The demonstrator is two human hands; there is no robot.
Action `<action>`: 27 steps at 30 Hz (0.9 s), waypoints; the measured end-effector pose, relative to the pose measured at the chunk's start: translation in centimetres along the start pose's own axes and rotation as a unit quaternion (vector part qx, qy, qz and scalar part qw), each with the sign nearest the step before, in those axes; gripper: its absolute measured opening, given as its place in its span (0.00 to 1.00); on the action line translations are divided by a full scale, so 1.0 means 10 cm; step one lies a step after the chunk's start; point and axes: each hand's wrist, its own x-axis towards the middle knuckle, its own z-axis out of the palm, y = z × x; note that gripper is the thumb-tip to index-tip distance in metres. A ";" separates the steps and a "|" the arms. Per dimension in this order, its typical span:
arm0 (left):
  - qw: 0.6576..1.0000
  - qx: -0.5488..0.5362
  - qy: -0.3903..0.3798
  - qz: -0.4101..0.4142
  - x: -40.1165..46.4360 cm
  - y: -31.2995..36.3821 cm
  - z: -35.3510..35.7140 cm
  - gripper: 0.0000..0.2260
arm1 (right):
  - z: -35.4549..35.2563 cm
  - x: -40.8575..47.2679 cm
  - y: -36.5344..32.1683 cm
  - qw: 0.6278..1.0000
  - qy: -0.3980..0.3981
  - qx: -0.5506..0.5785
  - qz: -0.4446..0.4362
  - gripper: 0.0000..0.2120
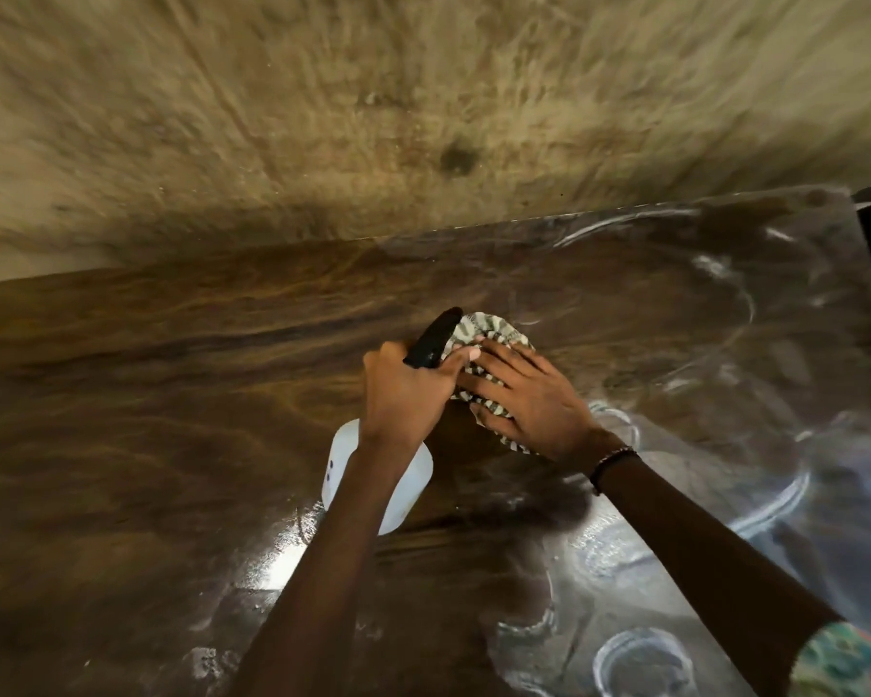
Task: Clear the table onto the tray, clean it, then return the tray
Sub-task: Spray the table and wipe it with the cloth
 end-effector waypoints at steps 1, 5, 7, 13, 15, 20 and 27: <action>1.000 -0.005 -0.002 0.006 0.02 0.02 0.00 0.20 | 0.00 -0.02 0.05 1.000 0.002 0.002 0.006 0.20; 0.999 -0.024 -0.002 -0.022 0.07 0.07 -0.02 0.17 | -0.06 -0.09 0.33 0.999 0.004 0.016 0.050 0.21; 0.999 -0.041 0.005 -0.036 0.09 0.08 -0.05 0.17 | -0.12 -0.06 0.48 0.996 0.011 0.022 0.084 0.21; 0.996 -0.077 0.004 -0.052 0.15 0.02 -0.17 0.17 | -0.20 0.58 0.66 0.991 0.003 0.029 0.133 0.21; 0.995 -0.080 0.005 -0.055 0.17 -0.01 -0.22 0.22 | -0.19 0.91 0.58 0.990 -0.002 0.033 0.134 0.21; 0.995 -0.082 0.019 -0.052 0.16 -0.06 -0.31 0.26 | -0.07 1.56 0.12 0.995 -0.035 0.037 0.080 0.23; 0.998 -0.061 0.016 -0.020 0.13 -0.03 -0.40 0.11 | -0.09 0.91 0.16 0.996 -0.054 0.049 -0.043 0.22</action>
